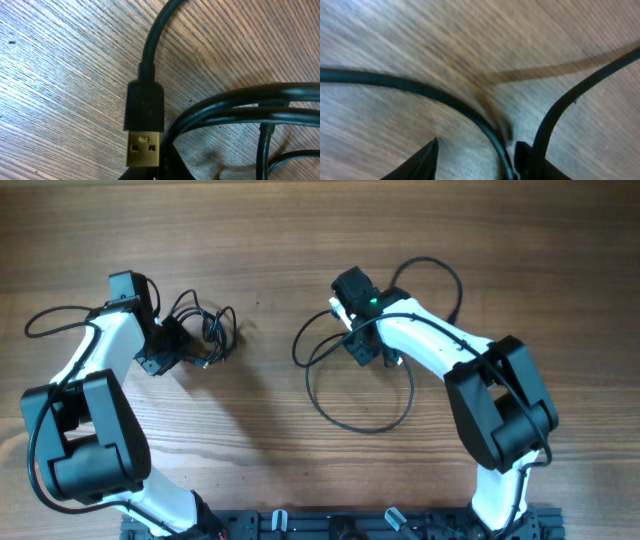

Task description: Untangle cables

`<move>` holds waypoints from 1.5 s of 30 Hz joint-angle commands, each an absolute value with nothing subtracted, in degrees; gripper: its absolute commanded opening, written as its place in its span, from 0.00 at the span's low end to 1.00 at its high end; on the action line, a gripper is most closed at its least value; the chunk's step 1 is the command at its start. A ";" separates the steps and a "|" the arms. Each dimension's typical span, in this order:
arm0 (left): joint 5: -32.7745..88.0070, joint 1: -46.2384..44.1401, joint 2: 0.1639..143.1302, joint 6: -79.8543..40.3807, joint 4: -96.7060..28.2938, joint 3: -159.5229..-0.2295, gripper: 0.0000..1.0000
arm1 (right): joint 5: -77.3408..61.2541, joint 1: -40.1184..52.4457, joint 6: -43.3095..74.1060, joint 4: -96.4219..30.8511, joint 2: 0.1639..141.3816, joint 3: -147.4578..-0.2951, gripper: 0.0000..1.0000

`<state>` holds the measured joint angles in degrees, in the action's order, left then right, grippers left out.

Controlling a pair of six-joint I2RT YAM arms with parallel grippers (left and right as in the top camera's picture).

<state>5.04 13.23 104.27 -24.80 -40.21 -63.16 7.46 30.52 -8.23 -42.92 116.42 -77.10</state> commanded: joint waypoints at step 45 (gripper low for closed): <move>29.98 12.86 104.92 -22.70 -38.28 -62.72 0.11 | 21.98 -9.74 -7.51 -17.43 97.32 -90.67 0.04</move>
<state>28.67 13.23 104.27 -23.64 -38.57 -63.16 19.51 -6.59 -5.93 -18.68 94.48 -90.15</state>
